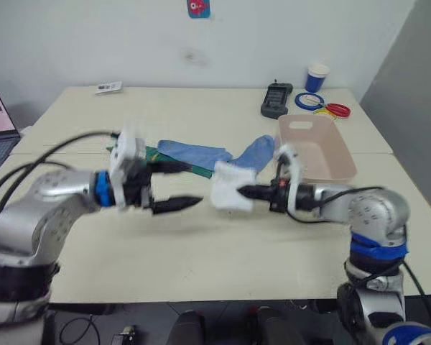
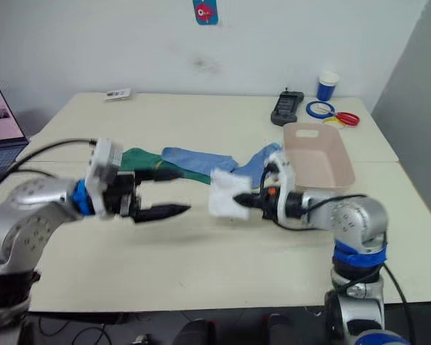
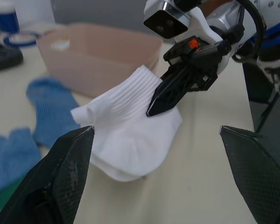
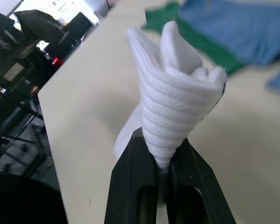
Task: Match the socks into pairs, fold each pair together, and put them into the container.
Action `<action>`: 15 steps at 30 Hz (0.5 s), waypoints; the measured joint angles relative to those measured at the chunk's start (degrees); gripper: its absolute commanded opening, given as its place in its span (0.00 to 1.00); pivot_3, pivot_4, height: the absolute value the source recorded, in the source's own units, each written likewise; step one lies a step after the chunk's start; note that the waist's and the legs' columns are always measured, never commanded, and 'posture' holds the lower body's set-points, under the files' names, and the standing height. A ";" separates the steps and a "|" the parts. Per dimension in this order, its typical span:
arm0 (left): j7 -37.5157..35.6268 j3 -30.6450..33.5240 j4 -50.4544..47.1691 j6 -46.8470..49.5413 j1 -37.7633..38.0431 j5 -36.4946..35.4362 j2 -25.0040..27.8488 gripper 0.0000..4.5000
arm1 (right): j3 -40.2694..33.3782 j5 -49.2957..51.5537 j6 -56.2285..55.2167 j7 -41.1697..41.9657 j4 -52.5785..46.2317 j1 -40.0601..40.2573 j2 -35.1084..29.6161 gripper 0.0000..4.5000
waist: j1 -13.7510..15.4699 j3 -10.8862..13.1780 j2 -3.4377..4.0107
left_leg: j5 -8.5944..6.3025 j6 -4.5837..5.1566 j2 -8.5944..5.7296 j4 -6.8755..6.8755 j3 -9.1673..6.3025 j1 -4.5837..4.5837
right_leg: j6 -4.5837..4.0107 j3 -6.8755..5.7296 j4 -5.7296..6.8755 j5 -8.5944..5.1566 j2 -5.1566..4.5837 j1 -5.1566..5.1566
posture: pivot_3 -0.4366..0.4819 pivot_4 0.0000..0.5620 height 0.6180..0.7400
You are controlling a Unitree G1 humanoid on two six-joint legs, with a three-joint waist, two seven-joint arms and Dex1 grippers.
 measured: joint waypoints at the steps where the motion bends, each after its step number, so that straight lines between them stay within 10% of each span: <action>1: 2.05 -0.30 0.36 0.97 -2.57 -0.01 -1.57 0.99 | -0.94 0.11 -0.89 -0.11 -0.80 -1.38 -1.07 0.00 | -0.06 0.00 -0.01 | 0.00 0.00 -0.01 0.00 0.01 0.00 | 0.00 0.04 -0.03 0.00 0.00 0.01 | 0.48 0.27 1.00; 15: 11.56 -10.70 11.29 -3.00 -18.48 9.36 -16.71 0.99 | 17.55 -28.32 -46.47 7.59 22.27 -7.24 -35.56 0.00 | -0.29 0.05 -0.06 | 0.00 0.01 -0.07 -0.02 0.35 0.04 | 0.02 0.36 -0.03 -0.01 0.02 -0.09 | 0.48 0.27 1.00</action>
